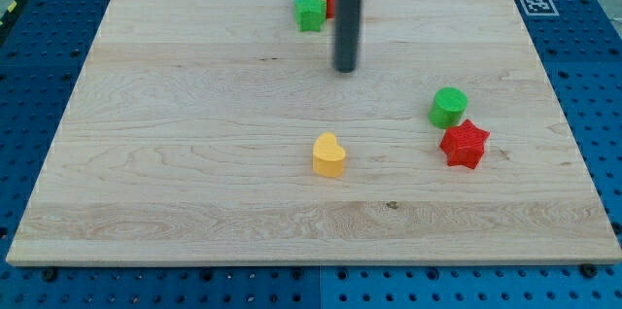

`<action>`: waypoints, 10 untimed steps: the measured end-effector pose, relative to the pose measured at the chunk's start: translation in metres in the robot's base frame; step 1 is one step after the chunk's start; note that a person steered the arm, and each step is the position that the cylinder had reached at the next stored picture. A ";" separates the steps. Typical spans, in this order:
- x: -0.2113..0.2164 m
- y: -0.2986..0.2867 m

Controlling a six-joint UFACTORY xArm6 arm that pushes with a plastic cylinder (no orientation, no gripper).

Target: Move the green circle towards the top center

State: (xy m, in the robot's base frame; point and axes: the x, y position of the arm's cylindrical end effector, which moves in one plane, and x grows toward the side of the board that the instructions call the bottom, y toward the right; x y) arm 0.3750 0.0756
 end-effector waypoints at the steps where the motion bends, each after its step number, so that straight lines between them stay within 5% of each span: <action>1: 0.028 0.098; 2: 0.067 0.191; 3: 0.101 0.209; 5: 0.112 0.117; 10: 0.065 0.073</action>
State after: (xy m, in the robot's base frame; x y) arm 0.4404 0.1483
